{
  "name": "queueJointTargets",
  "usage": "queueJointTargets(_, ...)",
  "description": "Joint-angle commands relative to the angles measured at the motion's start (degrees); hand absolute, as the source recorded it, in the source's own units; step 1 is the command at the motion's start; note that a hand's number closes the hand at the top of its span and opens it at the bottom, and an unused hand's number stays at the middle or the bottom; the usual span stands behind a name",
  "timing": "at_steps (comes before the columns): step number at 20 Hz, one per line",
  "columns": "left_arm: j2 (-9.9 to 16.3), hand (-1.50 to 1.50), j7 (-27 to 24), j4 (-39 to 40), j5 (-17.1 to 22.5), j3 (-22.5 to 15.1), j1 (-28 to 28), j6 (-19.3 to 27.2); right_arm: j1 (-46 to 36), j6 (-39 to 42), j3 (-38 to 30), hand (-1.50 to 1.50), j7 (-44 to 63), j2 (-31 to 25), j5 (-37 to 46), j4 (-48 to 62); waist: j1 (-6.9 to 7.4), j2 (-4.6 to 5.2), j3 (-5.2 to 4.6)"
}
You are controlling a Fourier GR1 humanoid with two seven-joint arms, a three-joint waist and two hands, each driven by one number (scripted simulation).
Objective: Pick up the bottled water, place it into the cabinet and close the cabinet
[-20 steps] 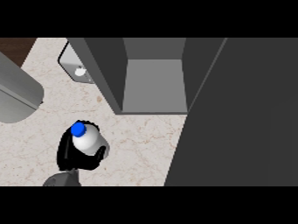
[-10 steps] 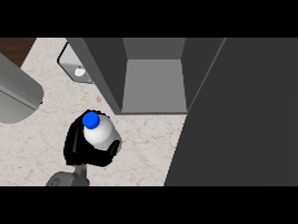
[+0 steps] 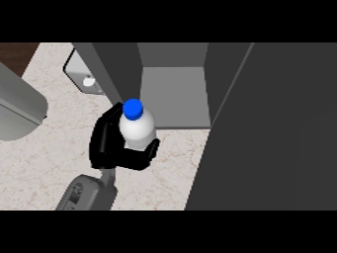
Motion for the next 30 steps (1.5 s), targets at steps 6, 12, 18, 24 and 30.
queueJointTargets(6, 0.0, 1.50, 3.6, 3.7, 0.4, -2.5, -14.6, 12.0, 0.5, 0.1, -0.1, -1.50, 0.8, 0.1, 3.7, -3.5, -0.07, 0.09, 0.00)
queueJointTargets(12, 0.0, 1.50, 4.0, 14.7, -1.9, 1.3, -23.5, 12.8, 2.2, 0.2, 1.4, -1.50, -1.5, -1.0, 2.5, -3.4, -0.31, 0.16, 0.02)
queueJointTargets(18, 0.0, 1.50, 2.6, 19.5, -3.2, 2.1, -25.6, 13.5, 5.5, -0.9, 3.4, -1.50, -0.9, -2.6, 5.2, -6.7, -0.35, 0.07, 0.00)
queueJointTargets(24, 0.4, 1.50, -0.4, 34.8, -5.5, 5.9, -34.8, 12.9, 3.8, 0.0, -0.5, -1.50, -2.1, -3.8, 1.0, -7.5, -0.80, 0.28, 0.02)
queueJointTargets(30, 0.0, 1.50, -3.3, 46.4, -3.3, 7.8, -43.1, 16.3, 2.6, 1.3, -2.5, -1.50, -1.1, -4.4, -1.7, -7.3, -1.35, 0.55, 0.00)
